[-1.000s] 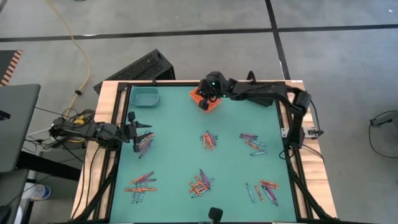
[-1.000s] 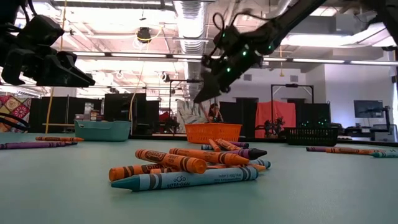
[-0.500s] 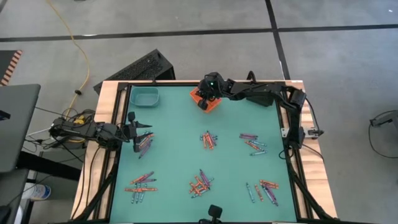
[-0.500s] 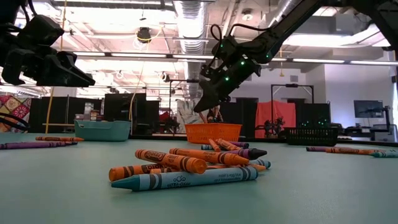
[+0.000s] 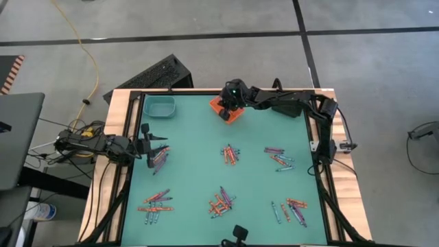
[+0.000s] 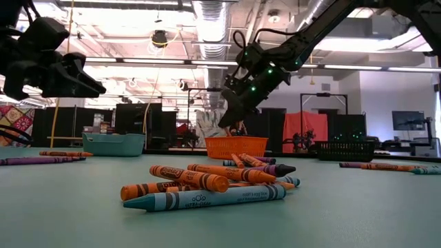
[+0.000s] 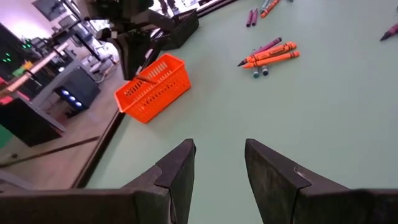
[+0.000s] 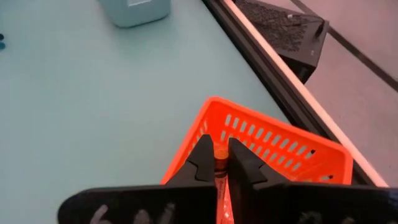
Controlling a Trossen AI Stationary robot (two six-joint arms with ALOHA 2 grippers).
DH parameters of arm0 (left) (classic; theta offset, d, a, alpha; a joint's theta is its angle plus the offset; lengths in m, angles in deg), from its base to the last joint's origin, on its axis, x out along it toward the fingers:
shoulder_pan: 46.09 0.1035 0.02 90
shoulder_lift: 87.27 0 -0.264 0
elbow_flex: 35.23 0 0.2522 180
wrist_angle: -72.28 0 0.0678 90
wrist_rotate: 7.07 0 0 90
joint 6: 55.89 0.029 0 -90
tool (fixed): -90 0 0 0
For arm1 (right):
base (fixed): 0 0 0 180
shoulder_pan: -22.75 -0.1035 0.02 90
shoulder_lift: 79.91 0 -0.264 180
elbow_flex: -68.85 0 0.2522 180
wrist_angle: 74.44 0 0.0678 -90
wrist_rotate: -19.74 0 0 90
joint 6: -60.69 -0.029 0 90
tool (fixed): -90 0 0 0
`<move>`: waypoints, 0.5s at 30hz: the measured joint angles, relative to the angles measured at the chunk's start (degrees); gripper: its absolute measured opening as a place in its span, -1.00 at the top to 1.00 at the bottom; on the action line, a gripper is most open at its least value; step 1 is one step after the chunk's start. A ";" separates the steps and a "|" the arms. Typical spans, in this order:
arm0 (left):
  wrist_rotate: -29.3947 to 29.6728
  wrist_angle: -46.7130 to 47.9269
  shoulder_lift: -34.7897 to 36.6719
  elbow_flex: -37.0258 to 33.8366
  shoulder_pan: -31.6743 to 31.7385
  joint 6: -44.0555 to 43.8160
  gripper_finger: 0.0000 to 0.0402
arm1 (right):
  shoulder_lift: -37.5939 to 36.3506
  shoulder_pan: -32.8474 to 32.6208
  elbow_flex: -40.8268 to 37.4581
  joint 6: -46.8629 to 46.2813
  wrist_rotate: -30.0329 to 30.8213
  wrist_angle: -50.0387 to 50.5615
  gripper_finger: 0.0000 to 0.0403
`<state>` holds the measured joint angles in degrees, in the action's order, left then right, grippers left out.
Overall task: Sort crayons
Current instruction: Put the orange crayon into the orange bin
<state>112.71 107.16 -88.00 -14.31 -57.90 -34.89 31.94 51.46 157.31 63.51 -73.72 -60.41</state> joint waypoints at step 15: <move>-4.23 -0.46 0.00 0.00 0.02 1.78 0.34 | 0.00 0.00 0.00 -0.43 -1.27 2.45 0.77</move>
<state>108.48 106.71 -88.00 -14.31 -57.88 -33.12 31.94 51.46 157.31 63.08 -74.99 -57.96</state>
